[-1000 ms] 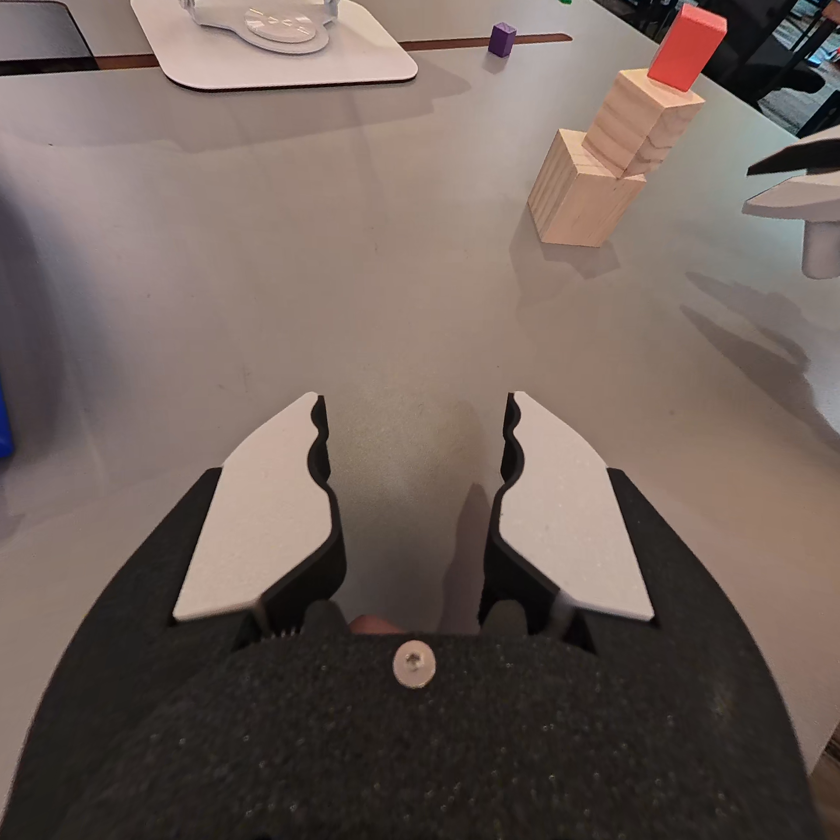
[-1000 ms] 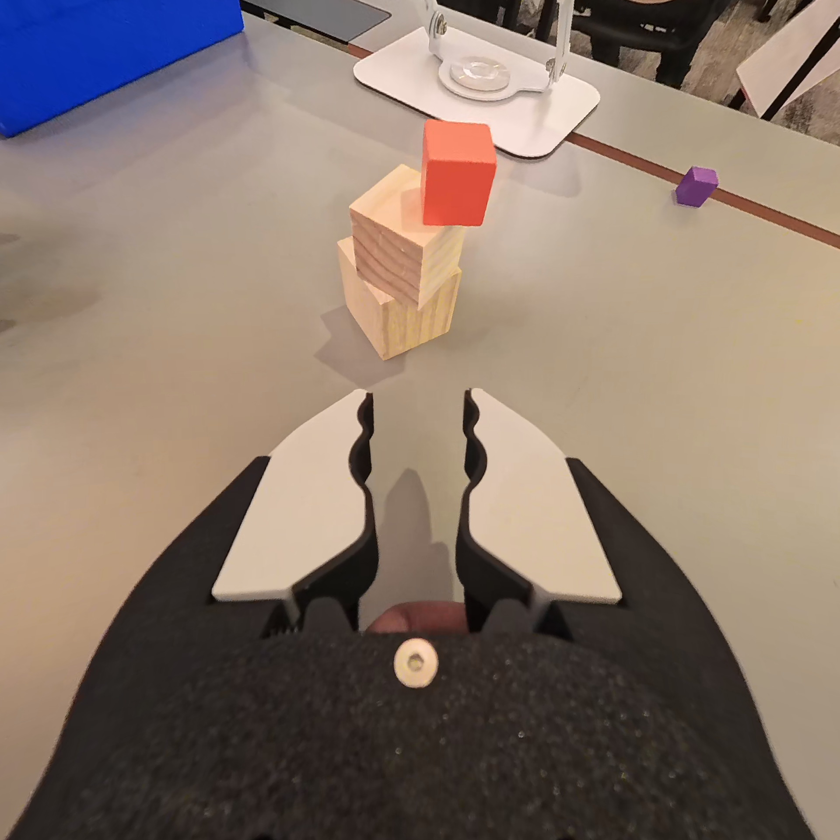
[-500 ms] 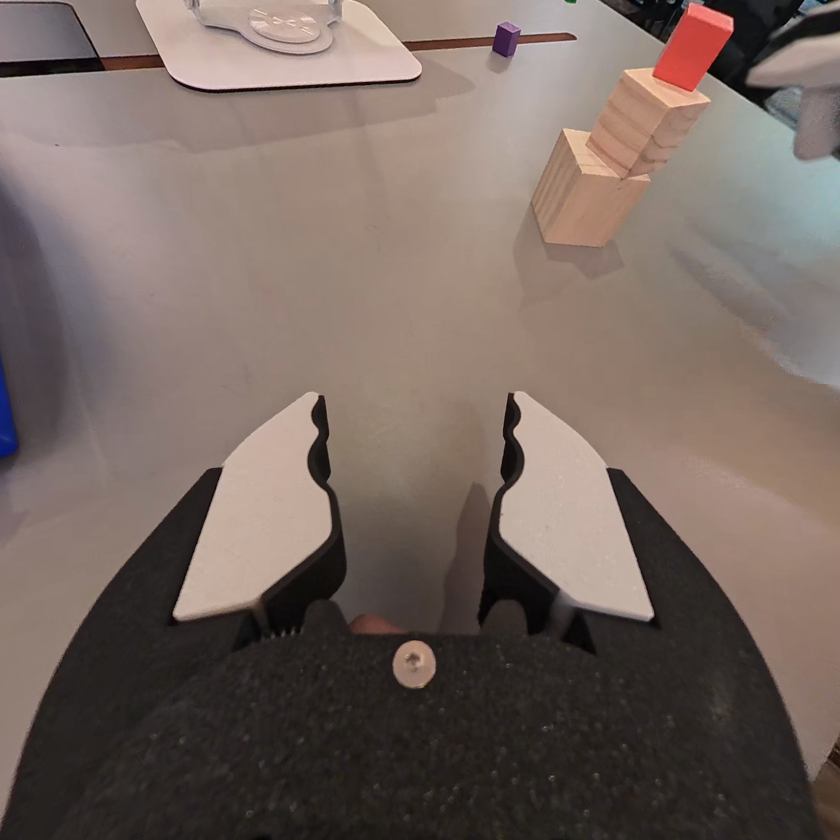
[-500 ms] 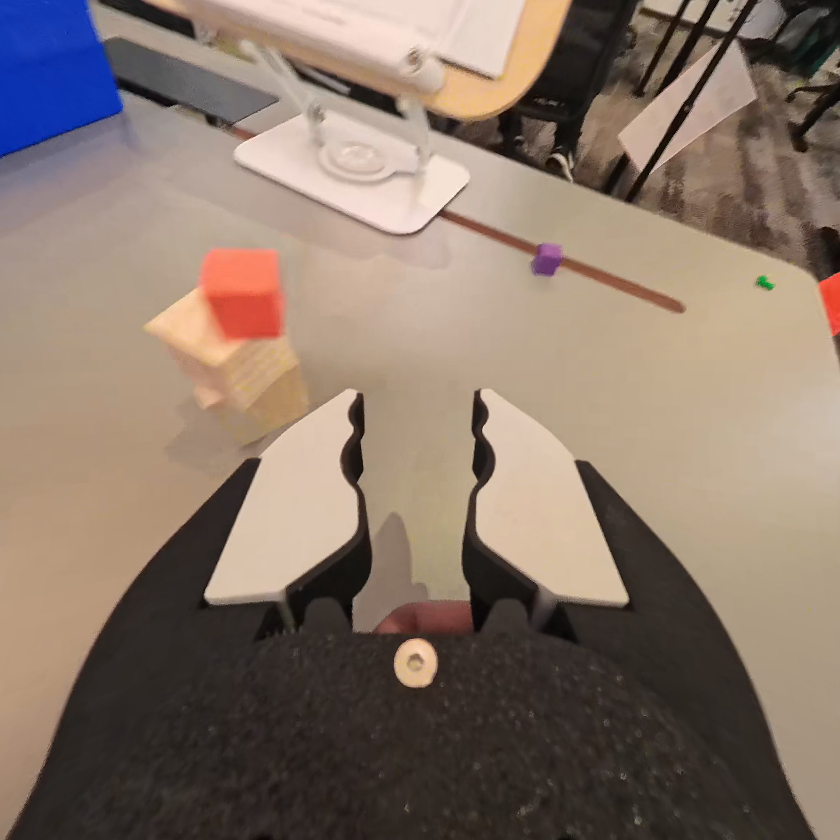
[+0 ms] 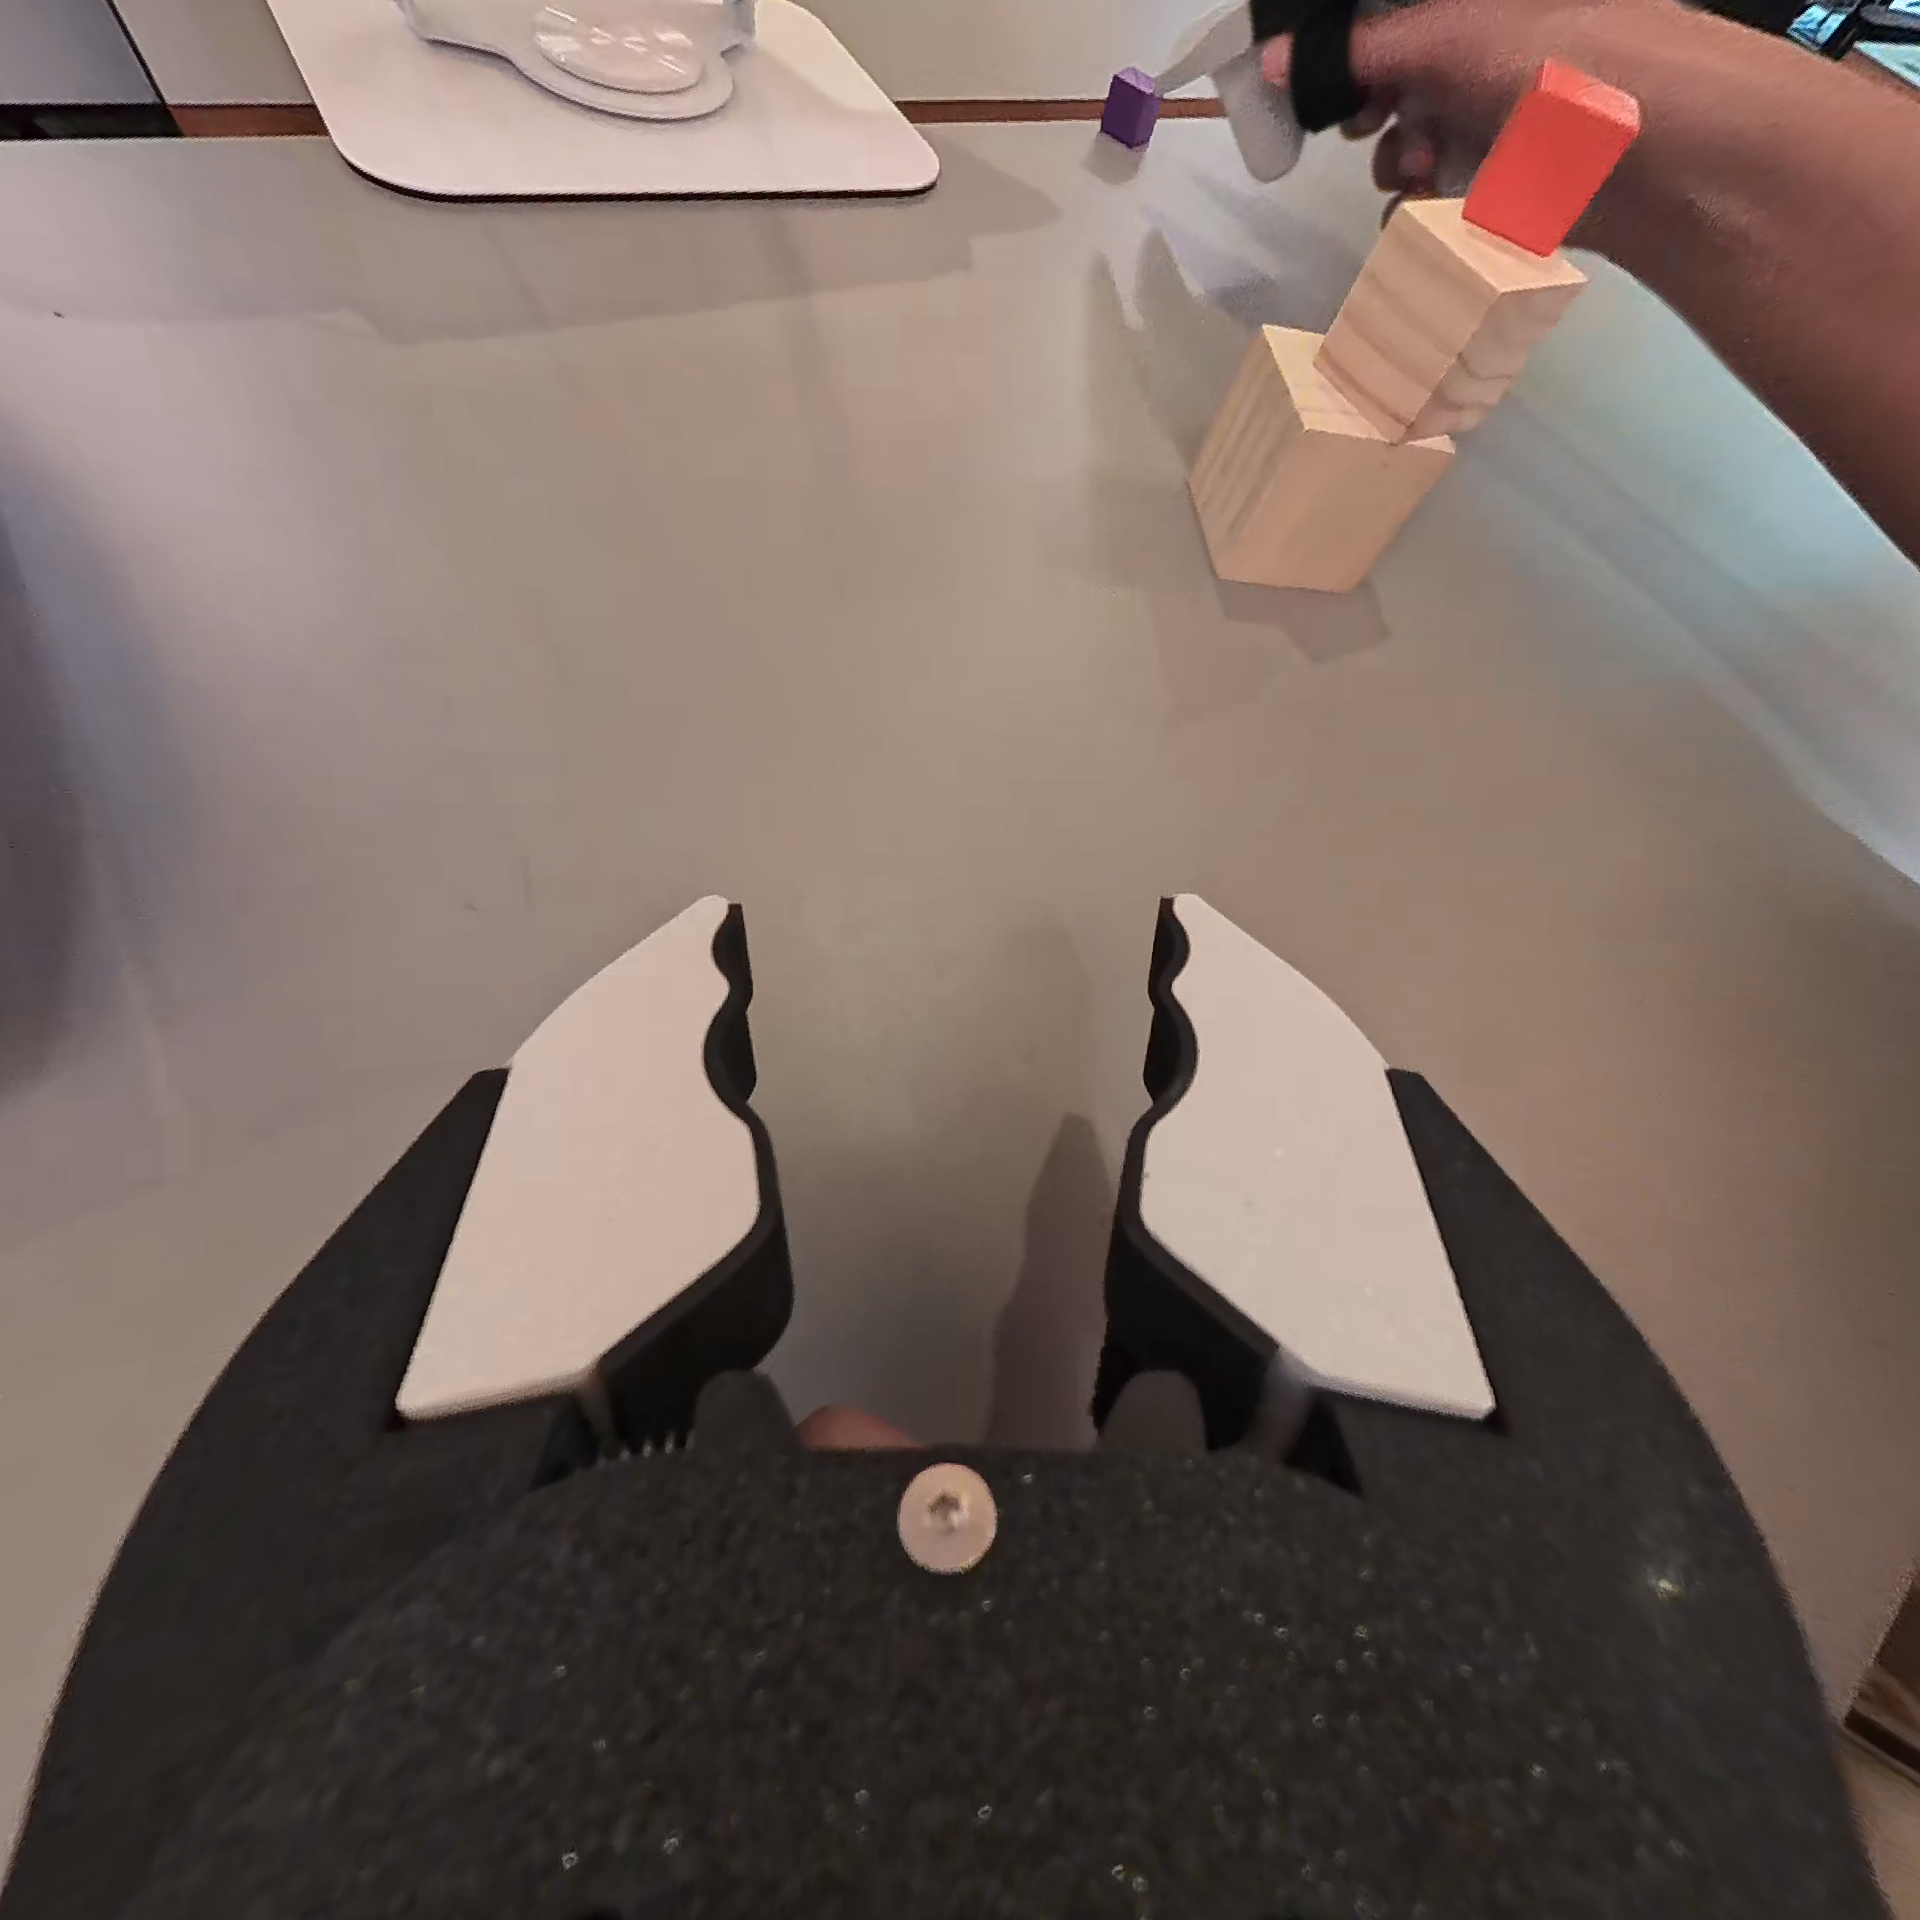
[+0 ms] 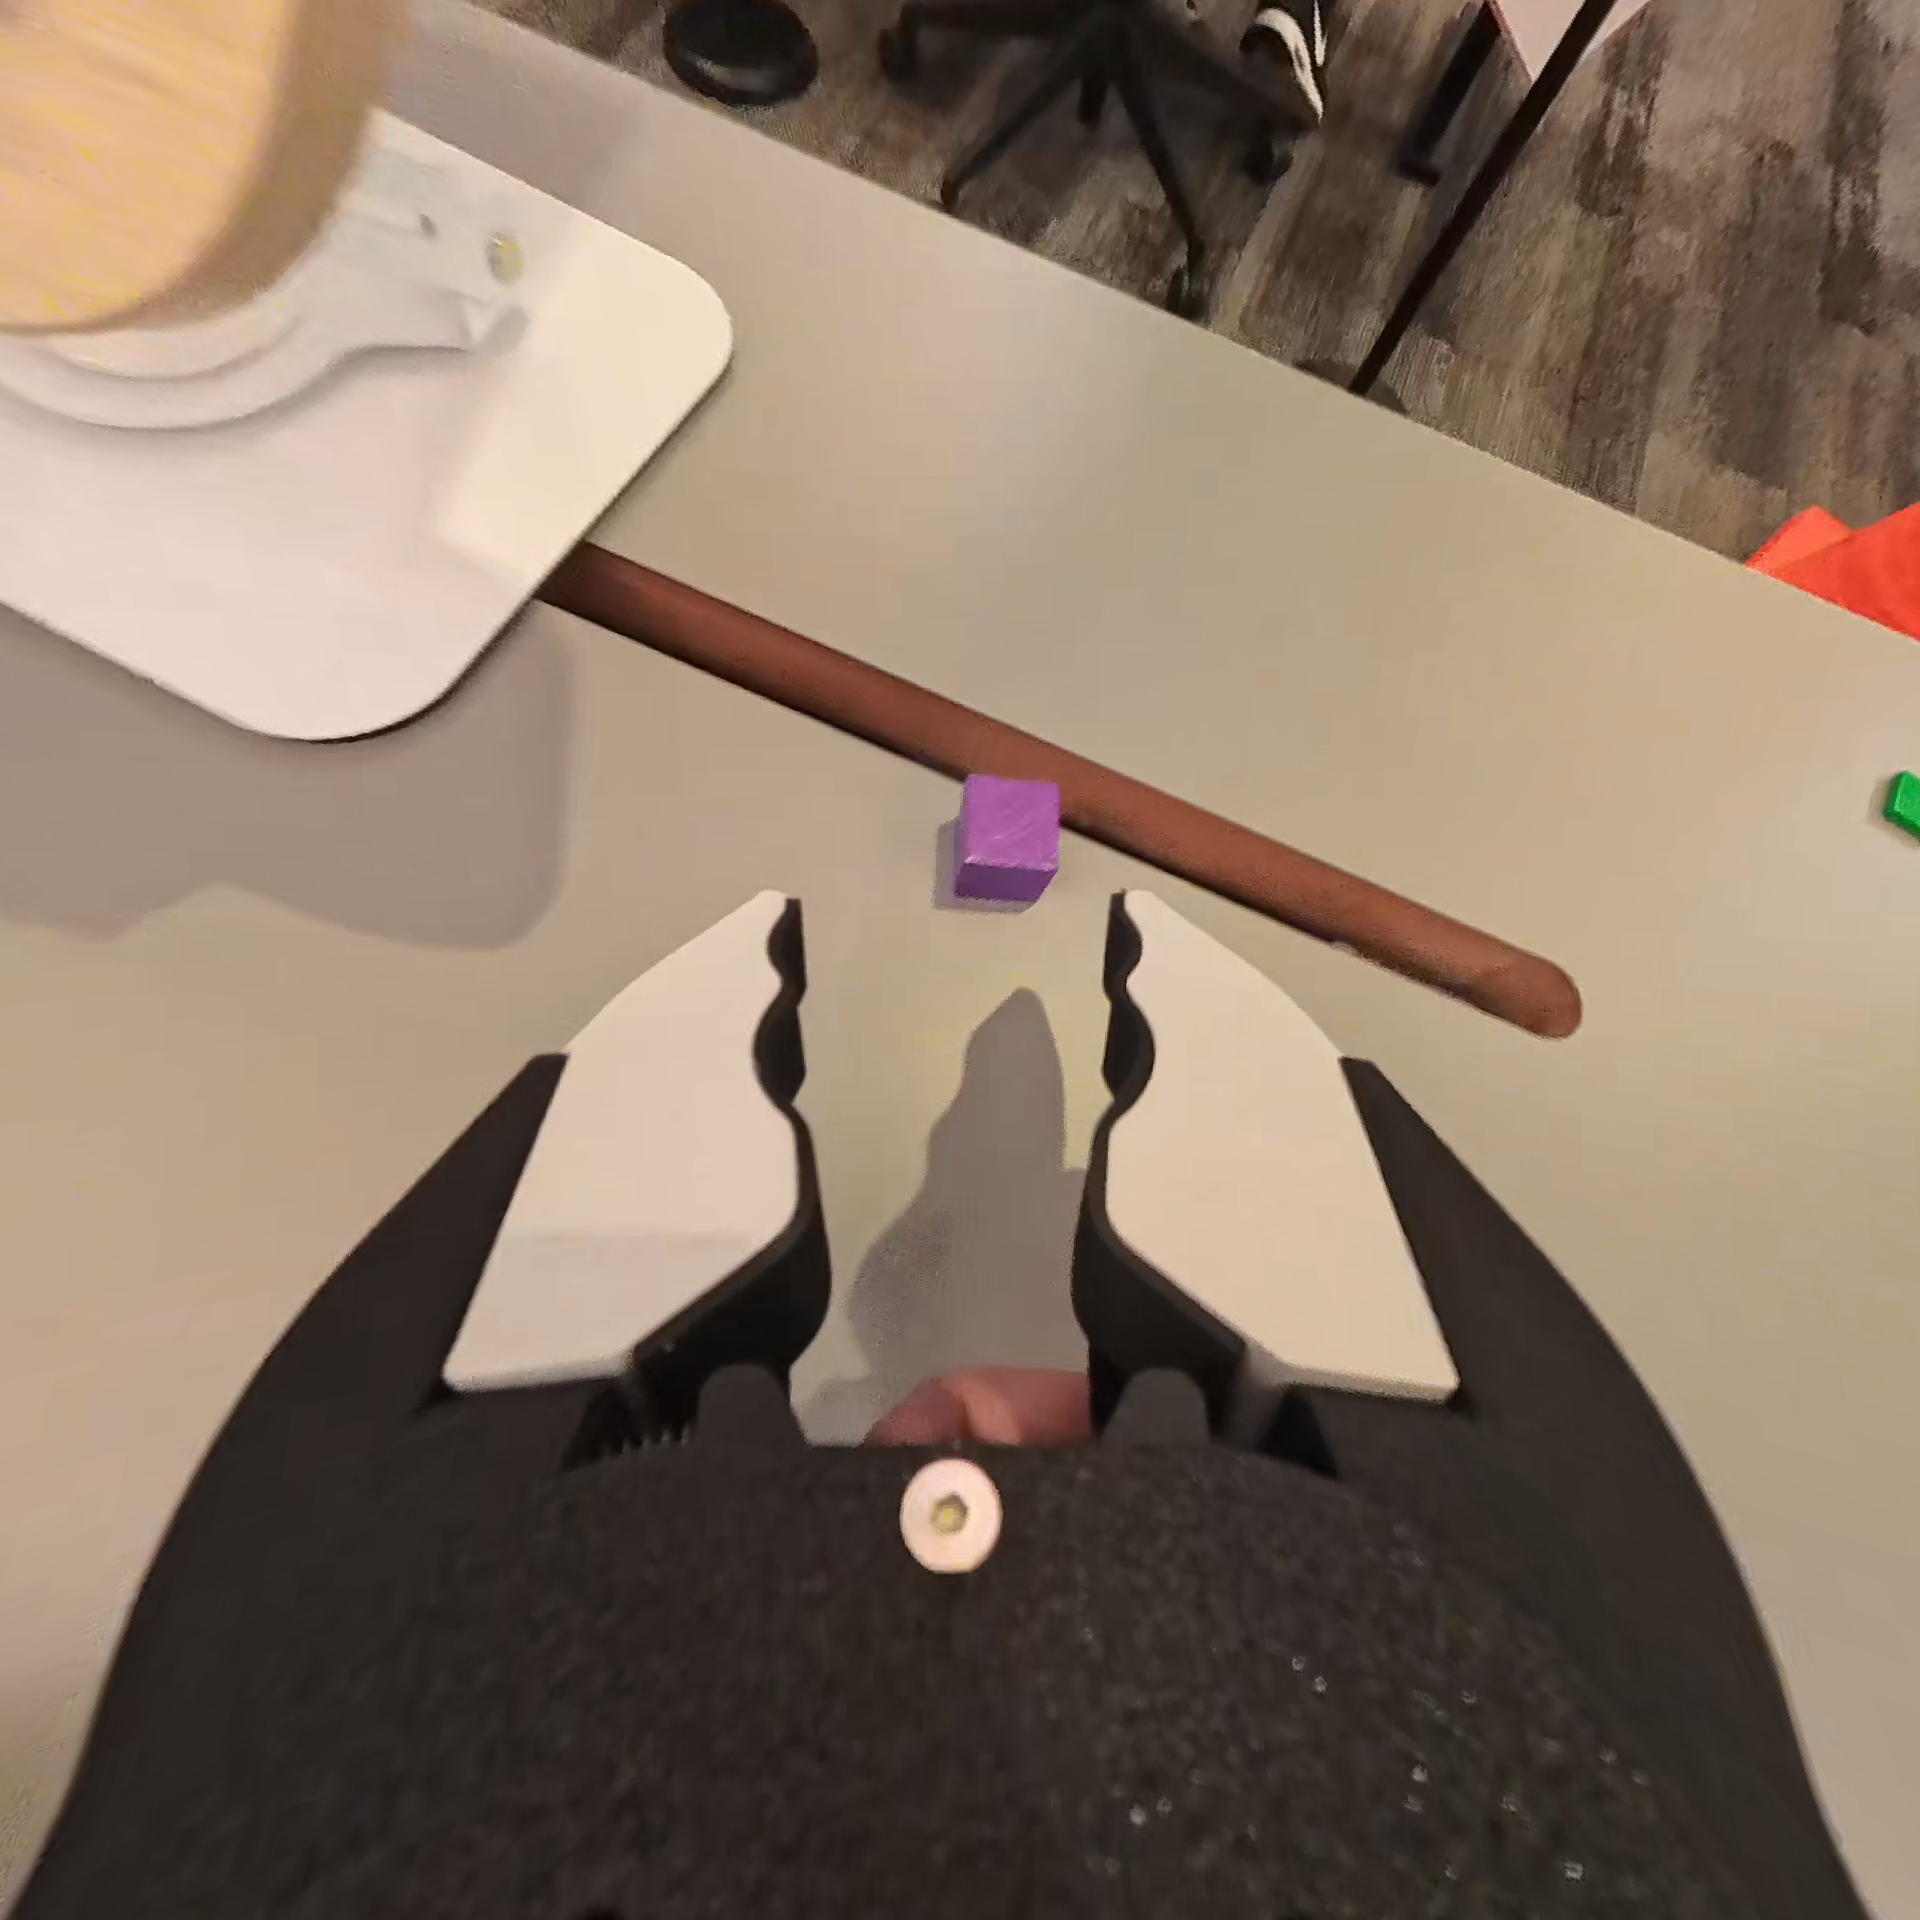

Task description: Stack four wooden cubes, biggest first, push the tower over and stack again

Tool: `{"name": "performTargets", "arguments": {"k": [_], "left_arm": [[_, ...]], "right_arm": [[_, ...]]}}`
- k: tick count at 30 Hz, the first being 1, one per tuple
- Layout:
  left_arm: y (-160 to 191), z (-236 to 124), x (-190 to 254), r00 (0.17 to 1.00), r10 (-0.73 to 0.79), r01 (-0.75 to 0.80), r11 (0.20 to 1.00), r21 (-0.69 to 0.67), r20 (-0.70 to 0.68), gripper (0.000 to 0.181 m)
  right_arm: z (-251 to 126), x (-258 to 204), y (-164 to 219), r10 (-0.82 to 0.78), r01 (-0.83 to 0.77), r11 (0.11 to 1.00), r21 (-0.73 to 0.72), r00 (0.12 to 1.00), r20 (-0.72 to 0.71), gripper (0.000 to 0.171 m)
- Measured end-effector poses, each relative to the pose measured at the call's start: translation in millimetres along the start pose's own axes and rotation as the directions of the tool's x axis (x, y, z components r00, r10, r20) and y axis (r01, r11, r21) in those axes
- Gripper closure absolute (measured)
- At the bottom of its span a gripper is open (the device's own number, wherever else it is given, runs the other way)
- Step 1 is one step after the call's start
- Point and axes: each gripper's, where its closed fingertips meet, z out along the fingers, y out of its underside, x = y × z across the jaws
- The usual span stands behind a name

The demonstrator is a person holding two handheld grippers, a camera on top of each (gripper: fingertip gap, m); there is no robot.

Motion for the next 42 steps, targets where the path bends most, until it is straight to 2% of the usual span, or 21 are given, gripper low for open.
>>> {"name": "performTargets", "arguments": {"k": [5,11,14,15,17,19,21,25,28,31,36,42], "left_arm": [[-1.6,1.9,-4.8,1.0,-0.007,0.007,1.0,-0.001,-0.005,0.108],[-3.5,1.4,-10.2,0.999,-0.033,0.033,0.999,0.007,-0.017,0.108],[-3.3,1.4,-10.3,0.999,-0.033,0.033,0.999,0.005,-0.021,0.108],[-3.4,1.3,-10.1,0.999,-0.032,0.032,0.999,0.006,-0.021,0.108],[-3.4,0.7,-10.4,1.0,-0.026,0.026,1.0,0.007,-0.016,0.108],[-3.1,-0.3,-11.0,1.0,-0.019,0.019,1.0,0.007,-0.007,0.108],[-3.3,-1.8,-10.7,1.0,-0.019,0.019,1.0,0.011,-0.006,0.109],[-3.2,-4.0,-8.9,1.0,-0.012,0.012,1.0,0.017,-0.004,0.109],[-3.0,-6.9,-7.8,1.0,-0.011,0.011,1.0,0.022,-0.003,0.11],[-0.2,-10.6,-9.1,1.0,-0.01,0.01,1.0,0.026,0.007,0.11],[0.2,-15.7,-10.7,1.0,-0.019,0.018,0.999,0.038,0.015,0.112],[3.3,-14.6,-9.3,1.0,-0.011,0.01,1.0,0.025,0.021,0.113]], "right_arm": [[24.1,12.7,-3.4,-0.002,0.002,0.998,-0.056,1.0,0.002,0.12],[34.9,13.0,4.7,0.003,-0.002,0.995,-0.098,1.0,0.004,0.122],[38.8,11.2,7.9,-0.006,0.008,0.994,-0.111,1.0,0.011,0.135],[39.6,10.5,7.8,-0.007,0.009,0.994,-0.108,1.0,0.015,0.148],[36.5,8.5,6.6,-0.016,0.018,0.995,-0.1,1.0,0.022,0.149],[21.4,0.6,-0.4,-0.036,0.039,0.998,-0.052,0.998,0.048,0.149],[-9.2,-13.8,-10.2,-0.085,0.083,0.996,0.026,0.993,0.085,0.149],[-106.0,-52.5,-21.1,-0.186,0.155,0.96,0.232,0.976,0.117,0.148],[-178.2,-78.7,-5.6,-0.204,0.165,0.93,0.328,0.975,0.087,0.149],[-224.2,-106.1,25.7,-0.166,0.112,0.919,0.377,0.98,0.113,0.149],[-235.5,-135.7,75.8,-0.107,0.046,0.936,0.349,0.982,0.157,0.149],[-234.7,-154.7,85.3,-0.101,0.033,0.94,0.341,0.978,0.182,0.149]]}}
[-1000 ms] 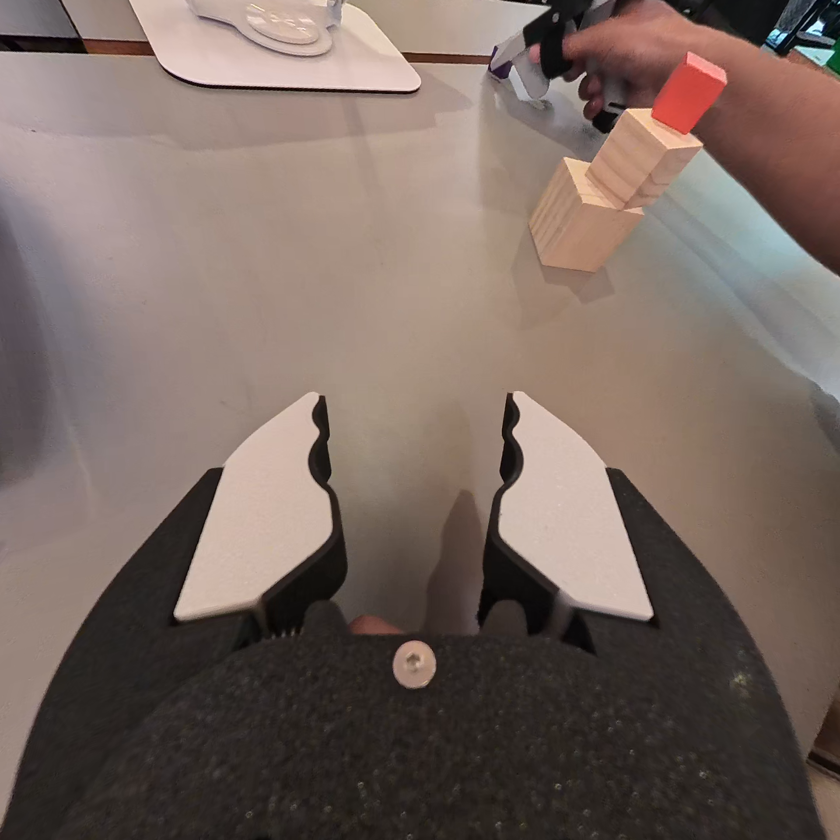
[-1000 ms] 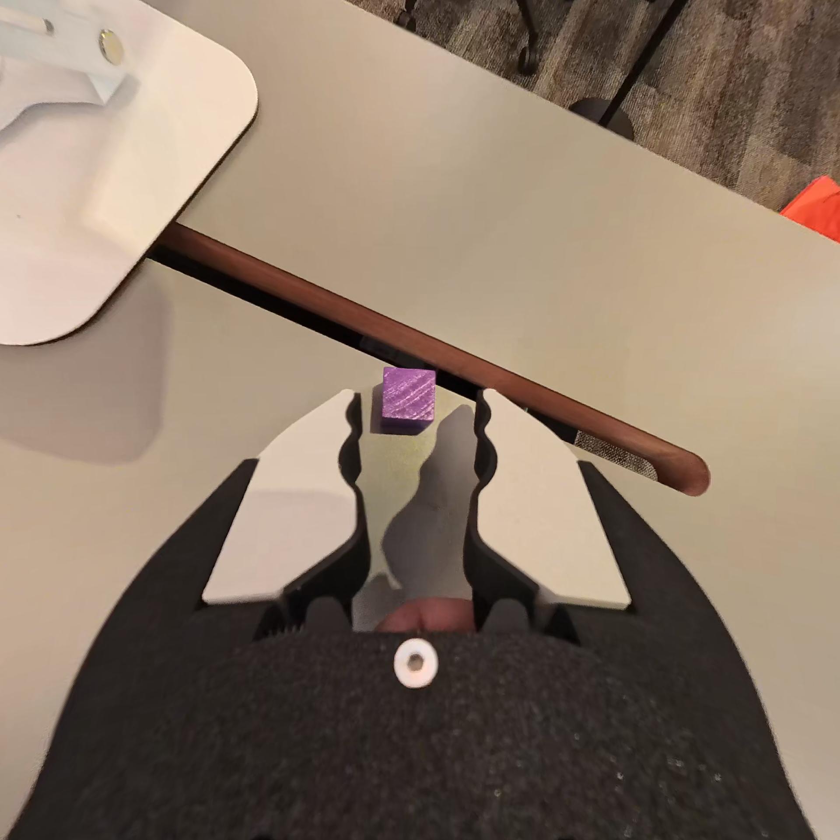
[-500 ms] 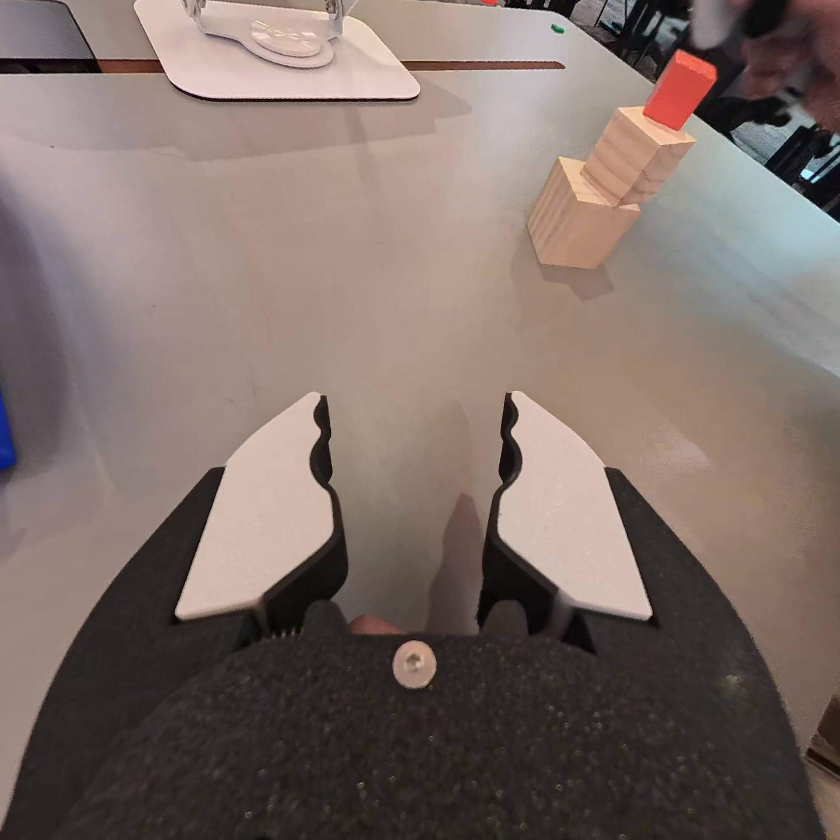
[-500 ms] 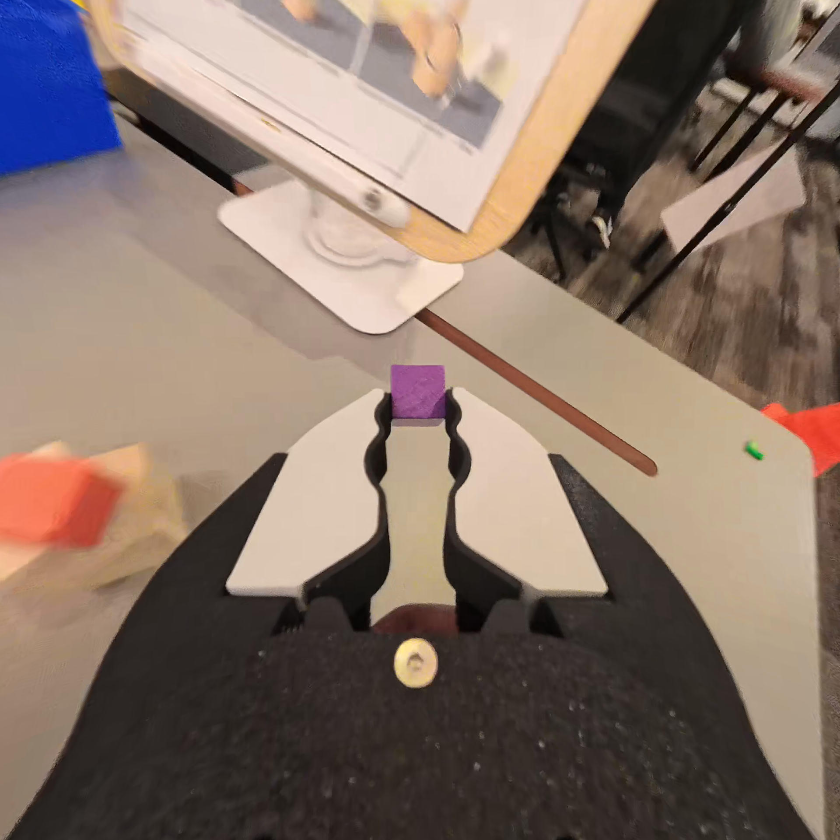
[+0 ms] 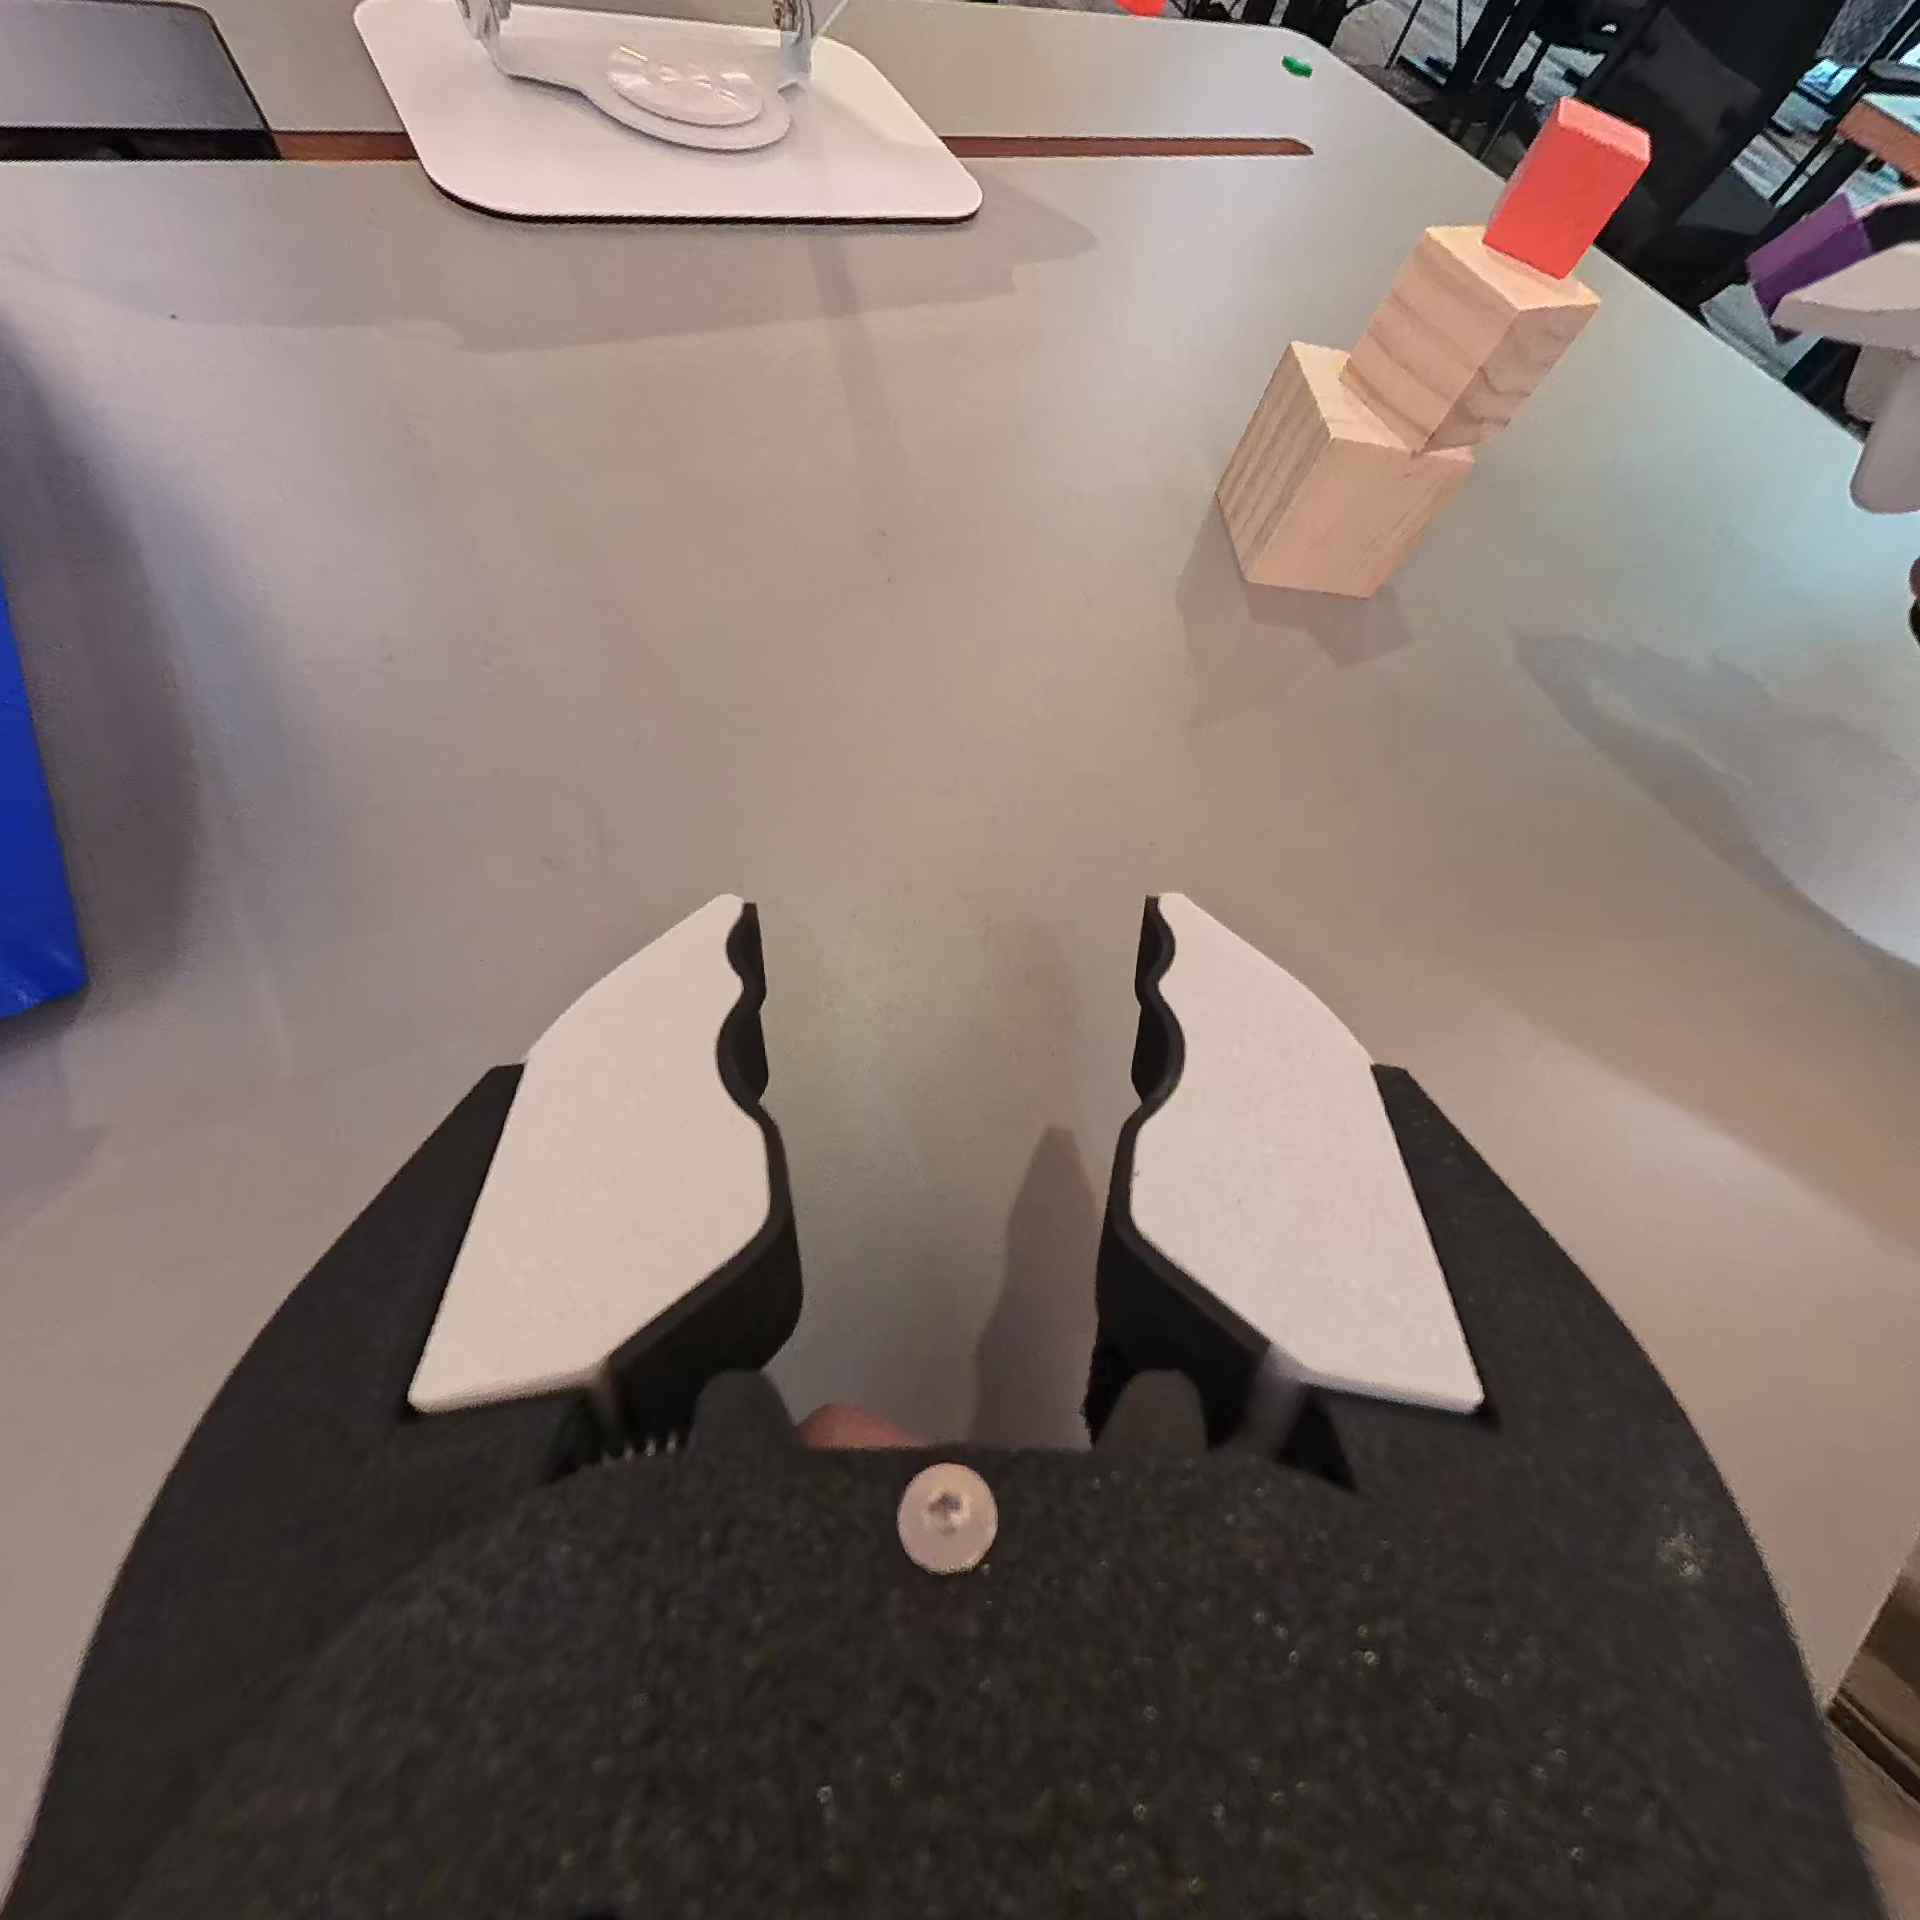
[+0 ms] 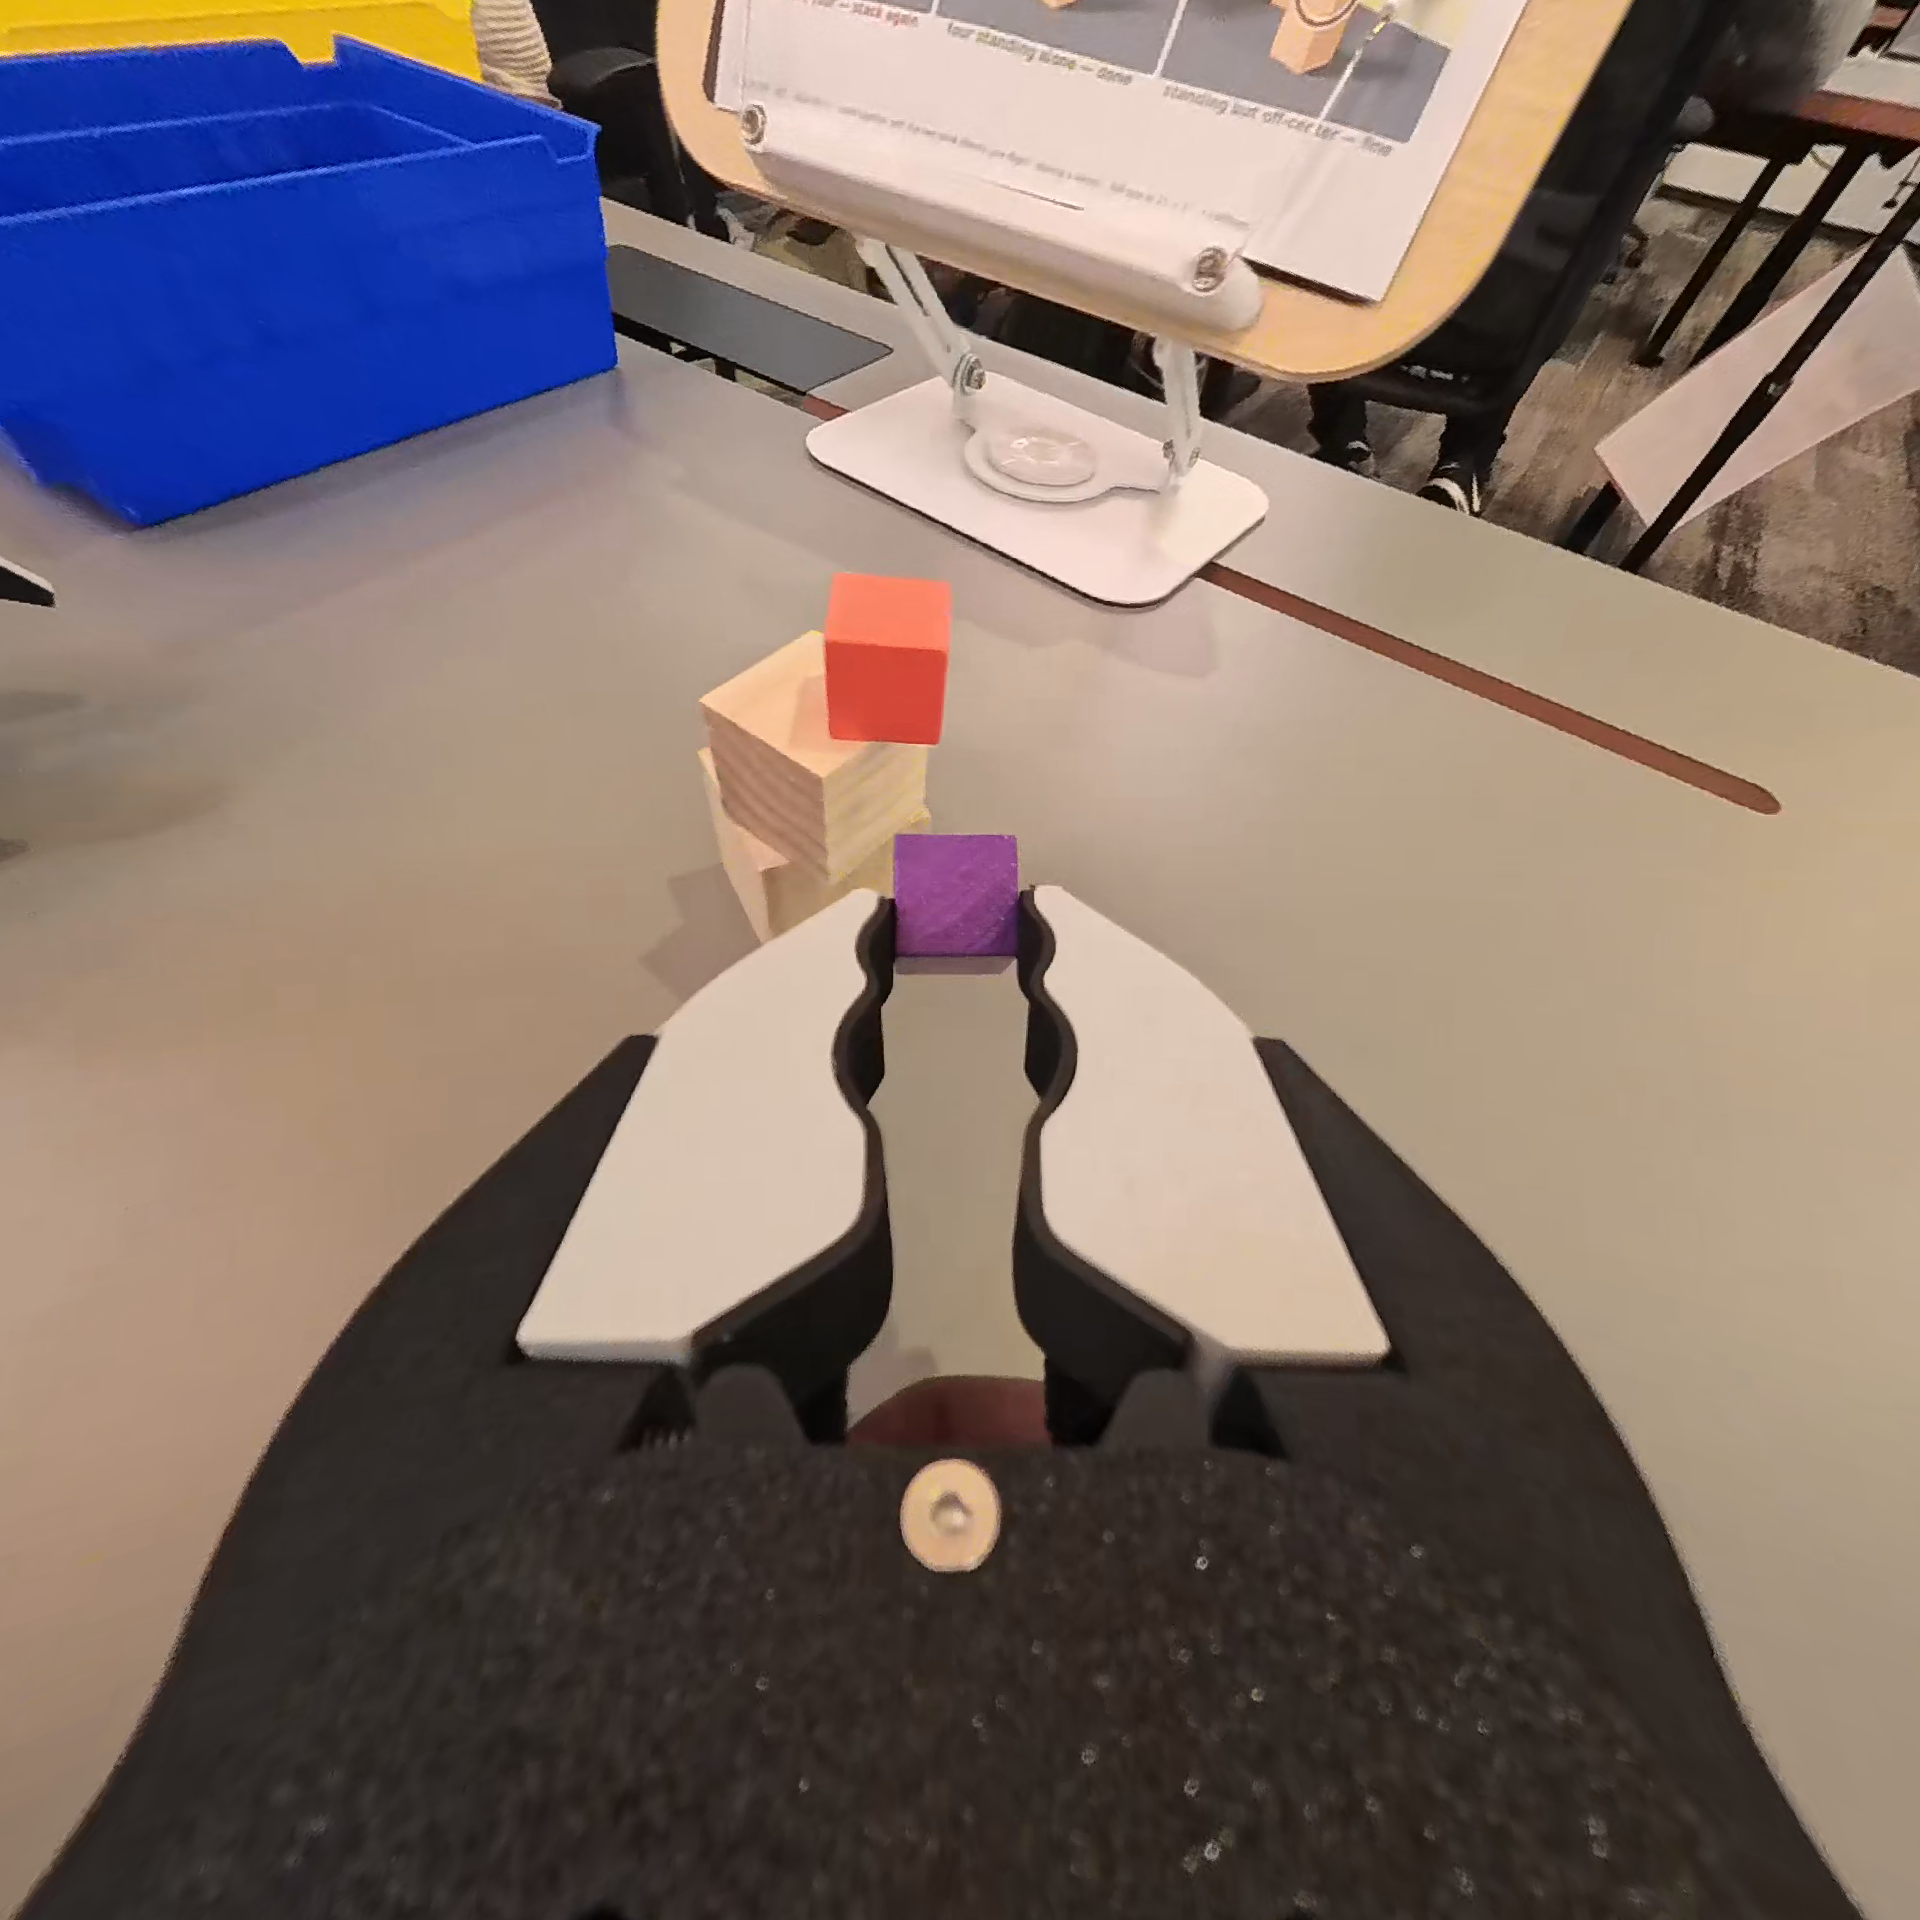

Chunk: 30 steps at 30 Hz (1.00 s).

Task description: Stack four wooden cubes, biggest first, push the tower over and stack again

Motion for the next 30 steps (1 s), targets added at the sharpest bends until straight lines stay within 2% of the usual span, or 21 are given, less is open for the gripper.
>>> {"name": "performTargets", "arguments": {"k": [6,12,19,30], "left_arm": [[2.2,2.5,2.6,1.0,0.02,-0.02,1.0,-0.014,0.004,0.112],[3.2,3.8,6.0,1.0,0.025,-0.025,0.999,-0.019,-0.006,0.112],[4.2,4.1,7.3,1.0,0.028,-0.029,0.999,-0.025,-0.013,0.112],[4.6,4.2,9.0,0.999,0.03,-0.031,0.999,-0.028,-0.023,0.112]], "right_arm": [[3.4,-3.6,-11.8,-0.051,0.051,0.999,-0.004,0.998,0.034,0.149],[27.6,3.4,-47.5,-0.228,0.241,0.966,-0.091,0.964,0.138,0.148],[50.5,-2.9,-49.9,-0.265,0.309,0.923,-0.227,0.942,0.206,0.148],[52.7,-8.4,-48.5,-0.242,0.294,0.926,-0.238,0.944,0.223,0.148]]}}
